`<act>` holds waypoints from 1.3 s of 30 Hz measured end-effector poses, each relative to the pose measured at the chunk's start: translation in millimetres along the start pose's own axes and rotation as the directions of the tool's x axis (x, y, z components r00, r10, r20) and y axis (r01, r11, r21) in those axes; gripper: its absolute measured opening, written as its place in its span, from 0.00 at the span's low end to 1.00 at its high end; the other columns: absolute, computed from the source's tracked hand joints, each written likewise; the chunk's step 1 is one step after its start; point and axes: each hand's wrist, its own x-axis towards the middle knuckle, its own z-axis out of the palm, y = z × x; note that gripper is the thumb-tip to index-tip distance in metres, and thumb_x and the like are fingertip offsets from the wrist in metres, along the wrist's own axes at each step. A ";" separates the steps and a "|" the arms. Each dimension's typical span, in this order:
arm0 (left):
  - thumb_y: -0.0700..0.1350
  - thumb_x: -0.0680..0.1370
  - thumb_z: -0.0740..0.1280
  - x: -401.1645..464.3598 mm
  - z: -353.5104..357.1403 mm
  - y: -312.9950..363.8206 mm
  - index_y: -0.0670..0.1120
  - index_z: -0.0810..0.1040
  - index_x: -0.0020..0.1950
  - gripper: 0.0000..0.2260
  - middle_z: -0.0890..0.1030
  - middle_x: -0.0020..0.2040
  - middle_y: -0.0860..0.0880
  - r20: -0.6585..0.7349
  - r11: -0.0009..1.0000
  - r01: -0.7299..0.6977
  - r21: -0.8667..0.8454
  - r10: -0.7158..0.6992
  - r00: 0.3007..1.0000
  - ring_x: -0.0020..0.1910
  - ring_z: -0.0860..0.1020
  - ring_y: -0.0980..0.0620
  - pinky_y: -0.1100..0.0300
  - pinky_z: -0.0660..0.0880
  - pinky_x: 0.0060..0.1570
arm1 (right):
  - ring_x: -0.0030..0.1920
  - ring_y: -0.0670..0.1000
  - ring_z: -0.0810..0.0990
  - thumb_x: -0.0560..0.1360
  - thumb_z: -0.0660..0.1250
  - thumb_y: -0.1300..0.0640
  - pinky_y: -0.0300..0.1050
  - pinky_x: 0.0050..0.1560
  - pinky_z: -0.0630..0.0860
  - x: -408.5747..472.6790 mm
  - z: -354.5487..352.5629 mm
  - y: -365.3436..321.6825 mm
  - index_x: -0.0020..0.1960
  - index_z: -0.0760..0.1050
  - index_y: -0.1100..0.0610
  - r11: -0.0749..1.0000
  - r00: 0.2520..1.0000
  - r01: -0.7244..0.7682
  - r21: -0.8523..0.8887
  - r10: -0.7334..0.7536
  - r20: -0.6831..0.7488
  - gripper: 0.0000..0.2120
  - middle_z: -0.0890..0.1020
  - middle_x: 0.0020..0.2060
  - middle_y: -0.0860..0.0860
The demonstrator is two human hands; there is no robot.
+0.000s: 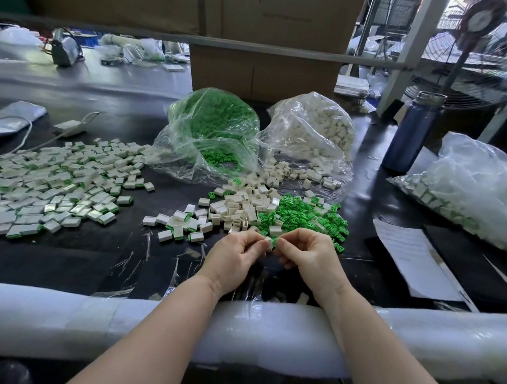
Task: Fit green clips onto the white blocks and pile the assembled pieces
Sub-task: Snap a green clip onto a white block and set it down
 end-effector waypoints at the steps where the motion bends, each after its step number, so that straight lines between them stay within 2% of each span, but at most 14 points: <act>1: 0.49 0.78 0.64 0.4 -0.2 -0.3 0.55 0.79 0.42 0.06 0.81 0.56 0.43 0.011 1.000 0.013 0.015 -0.013 1.000 0.58 0.77 0.46 0.48 0.72 0.59 | 0.26 0.42 0.76 0.73 0.68 0.67 0.33 0.29 0.74 0.2 0.7 0.3 0.37 0.77 0.59 1.000 1.000 -0.004 -0.018 0.004 -0.003 0.07 0.80 0.26 0.49; 3: 0.49 0.78 0.64 1.2 -0.5 -1.6 0.55 0.79 0.43 0.06 0.80 0.57 0.42 0.023 0.999 0.029 0.039 -0.030 0.999 0.59 0.76 0.45 0.48 0.71 0.60 | 0.25 0.42 0.75 0.73 0.68 0.66 0.34 0.28 0.73 0.6 2.0 1.3 0.36 0.77 0.58 0.998 1.000 -0.014 -0.061 0.014 -0.004 0.08 0.79 0.26 0.50; 6: 0.50 0.78 0.64 1.3 -0.7 -2.9 0.55 0.78 0.43 0.06 0.82 0.42 0.52 0.034 0.996 0.033 0.087 -0.036 0.999 0.46 0.79 0.49 0.51 0.74 0.53 | 0.25 0.42 0.74 0.73 0.69 0.65 0.34 0.28 0.72 1.7 2.0 3.2 0.35 0.76 0.57 0.992 1.000 -0.023 -0.121 0.023 0.000 0.09 0.78 0.26 0.50; 8: 0.50 0.77 0.64 1.3 -0.7 -3.6 0.56 0.77 0.41 0.06 0.80 0.37 0.53 0.033 0.992 0.044 0.116 -0.048 0.998 0.42 0.77 0.50 0.52 0.74 0.50 | 0.25 0.42 0.74 0.73 0.69 0.64 0.35 0.29 0.72 2.4 1.7 4.0 0.34 0.76 0.56 0.985 1.000 -0.015 -0.173 0.018 0.018 0.10 0.78 0.26 0.50; 12: 0.51 0.77 0.65 1.3 0.1 -4.9 0.56 0.77 0.41 0.05 0.82 0.41 0.52 0.036 0.984 0.050 0.172 -0.057 0.998 0.45 0.78 0.50 0.54 0.74 0.51 | 0.27 0.44 0.74 0.73 0.69 0.64 0.37 0.31 0.73 3.3 1.2 6.3 0.33 0.75 0.55 0.967 0.998 -0.011 -0.256 0.024 0.050 0.11 0.78 0.26 0.50; 16: 0.52 0.76 0.65 0.5 -0.4 -5.3 0.57 0.77 0.41 0.05 0.82 0.41 0.52 0.044 0.980 0.039 0.195 -0.048 0.998 0.45 0.78 0.52 0.55 0.74 0.51 | 0.26 0.43 0.74 0.73 0.68 0.64 0.35 0.30 0.72 3.0 -0.7 5.3 0.33 0.75 0.55 0.969 0.996 -0.021 -0.245 0.042 0.080 0.11 0.78 0.26 0.49; 18: 0.51 0.76 0.65 0.6 0.2 -5.1 0.57 0.77 0.41 0.05 0.82 0.41 0.52 0.037 0.981 0.035 0.188 -0.043 0.998 0.45 0.78 0.51 0.53 0.74 0.52 | 0.28 0.44 0.74 0.73 0.68 0.64 0.37 0.32 0.73 3.1 -0.5 4.9 0.34 0.75 0.56 0.973 0.996 -0.022 -0.229 0.041 0.080 0.10 0.77 0.27 0.50; 20: 0.51 0.77 0.65 0.7 1.3 -4.3 0.55 0.78 0.42 0.05 0.81 0.40 0.52 0.012 0.985 0.019 0.172 -0.022 1.000 0.45 0.78 0.49 0.52 0.74 0.51 | 0.31 0.46 0.74 0.73 0.68 0.64 0.41 0.36 0.74 2.9 1.1 4.8 0.35 0.74 0.56 0.973 0.998 0.009 -0.232 0.004 0.056 0.09 0.77 0.29 0.51; 22: 0.49 0.77 0.65 1.0 2.6 -3.2 0.54 0.79 0.44 0.04 0.80 0.39 0.53 -0.022 0.989 -0.011 0.144 0.015 1.000 0.44 0.78 0.49 0.52 0.75 0.51 | 0.32 0.45 0.75 0.73 0.68 0.65 0.38 0.36 0.74 2.2 2.8 4.0 0.38 0.75 0.55 0.977 0.998 0.046 -0.209 -0.039 0.039 0.08 0.78 0.31 0.51; 24: 0.47 0.77 0.66 1.6 3.5 -2.5 0.55 0.77 0.47 0.02 0.80 0.38 0.54 -0.048 0.994 -0.034 0.104 0.039 0.998 0.40 0.78 0.51 0.53 0.75 0.49 | 0.32 0.44 0.76 0.72 0.68 0.67 0.35 0.34 0.75 1.7 3.2 3.5 0.43 0.77 0.56 0.985 0.998 0.059 -0.162 -0.053 0.043 0.07 0.79 0.33 0.52; 28: 0.46 0.74 0.70 1.3 3.5 -1.7 0.59 0.72 0.44 0.09 0.77 0.36 0.54 -0.042 0.996 -0.053 0.077 0.056 0.998 0.33 0.73 0.55 0.55 0.75 0.43 | 0.28 0.41 0.76 0.71 0.69 0.70 0.33 0.30 0.73 1.6 2.3 3.0 0.43 0.77 0.61 0.995 0.999 0.036 -0.093 -0.035 0.015 0.05 0.80 0.30 0.51; 30: 0.45 0.71 0.72 0.8 3.2 -2.3 0.58 0.72 0.43 0.12 0.77 0.37 0.54 -0.029 0.995 -0.041 0.092 0.044 0.999 0.34 0.73 0.54 0.55 0.75 0.44 | 0.26 0.40 0.76 0.70 0.69 0.70 0.32 0.29 0.72 1.7 2.2 3.1 0.41 0.77 0.60 0.997 1.000 0.020 -0.074 -0.020 0.010 0.06 0.80 0.28 0.49; 34: 0.46 0.73 0.71 1.0 3.1 -2.7 0.56 0.75 0.45 0.07 0.78 0.39 0.55 -0.061 0.994 -0.038 0.103 0.045 0.997 0.38 0.75 0.53 0.53 0.76 0.48 | 0.26 0.41 0.76 0.70 0.70 0.67 0.33 0.28 0.72 1.4 1.6 3.7 0.39 0.78 0.57 0.998 1.000 0.005 -0.062 -0.004 0.012 0.06 0.80 0.26 0.47; 39: 0.46 0.76 0.67 1.9 2.4 -2.0 0.52 0.80 0.48 0.03 0.82 0.49 0.50 -0.070 1.000 -0.026 0.013 0.027 0.997 0.53 0.78 0.52 0.52 0.73 0.58 | 0.25 0.41 0.75 0.73 0.69 0.65 0.33 0.28 0.72 1.5 0.9 3.7 0.37 0.79 0.57 0.998 1.000 0.030 -0.051 -0.030 0.001 0.07 0.79 0.27 0.49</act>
